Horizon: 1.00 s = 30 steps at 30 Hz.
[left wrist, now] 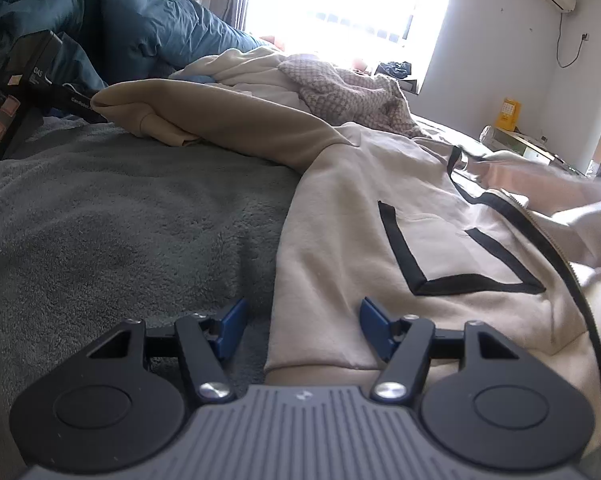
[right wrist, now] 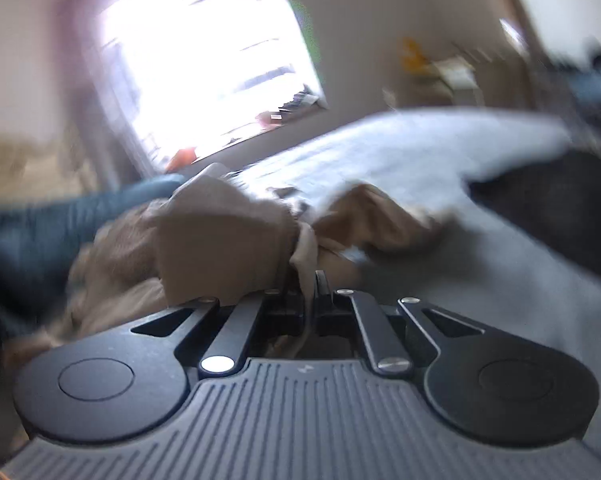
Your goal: Fold clothes
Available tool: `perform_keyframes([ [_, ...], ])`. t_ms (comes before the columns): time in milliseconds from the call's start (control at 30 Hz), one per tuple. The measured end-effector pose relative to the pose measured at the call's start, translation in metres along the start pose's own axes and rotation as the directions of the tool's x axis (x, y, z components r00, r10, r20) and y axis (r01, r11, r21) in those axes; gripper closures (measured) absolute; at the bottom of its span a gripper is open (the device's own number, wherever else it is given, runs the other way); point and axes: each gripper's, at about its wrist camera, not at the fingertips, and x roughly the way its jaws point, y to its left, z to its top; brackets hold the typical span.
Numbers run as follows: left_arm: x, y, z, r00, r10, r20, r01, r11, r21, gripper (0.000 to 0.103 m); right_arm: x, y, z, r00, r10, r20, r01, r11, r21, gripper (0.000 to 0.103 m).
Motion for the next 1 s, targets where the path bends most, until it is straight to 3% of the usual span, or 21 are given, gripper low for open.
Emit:
perform_keyframes([
  [67,0.0,-0.001,0.0,1.0,0.006,0.002,-0.006,1.0,0.001,0.038,-0.004,-0.031,-0.014,0.999,-0.019,-0.042,0.026,0.984,0.174,0.1],
  [167,0.001,-0.002,0.0,1.0,0.012,0.002,-0.012,1.0,0.006,0.038,0.0,-0.076,-0.045,0.993,-0.011,-0.12,0.065,0.884,0.463,0.099],
  [300,0.0,-0.001,0.0,1.0,0.008,0.002,-0.008,1.0,0.009,0.038,-0.014,-0.102,-0.058,0.992,0.04,-0.117,0.042,0.781,0.624,0.096],
  [333,0.0,0.0,0.0,1.0,0.005,0.003,-0.005,1.0,0.008,0.038,-0.02,-0.104,-0.056,0.993,0.033,-0.112,0.045,0.774,0.632,0.094],
  [400,0.0,0.001,-0.001,1.0,-0.001,0.009,0.001,1.0,0.008,0.038,-0.036,-0.101,-0.045,0.995,-0.029,-0.092,0.078,0.798,0.597,0.08],
  [533,-0.002,0.005,-0.002,0.999,-0.025,0.02,0.025,1.0,0.006,0.037,-0.082,-0.09,-0.011,0.984,-0.173,0.042,0.134,0.874,0.467,0.076],
  [600,-0.003,0.007,-0.001,0.999,-0.042,0.022,0.042,0.999,0.001,0.037,-0.091,-0.069,0.007,0.983,-0.161,0.09,0.117,0.922,0.37,0.072],
  [667,-0.007,0.009,0.002,0.997,-0.066,0.027,0.066,0.998,-0.008,0.037,-0.079,-0.034,0.023,0.993,-0.084,0.083,0.061,0.968,0.245,0.065],
  [733,-0.011,0.014,0.007,0.995,-0.094,0.035,0.095,0.995,-0.024,0.037,-0.05,0.01,0.031,0.999,0.042,0.019,-0.044,0.992,0.117,0.056],
  [800,-0.014,0.022,0.017,0.989,-0.137,0.054,0.141,0.988,-0.069,0.037,-0.014,0.056,0.035,0.984,0.164,-0.076,-0.163,0.987,0.011,0.047],
  [900,-0.003,0.039,0.044,0.976,-0.209,0.063,0.217,0.961,-0.174,0.034,0.062,0.116,0.028,0.917,0.304,-0.257,-0.323,0.946,-0.034,0.041],
  [1000,0.029,0.058,0.08,0.959,-0.282,0.028,0.276,0.908,-0.314,0.026,0.144,0.155,0.014,0.873,0.308,-0.379,-0.332,0.943,0.002,0.039],
])
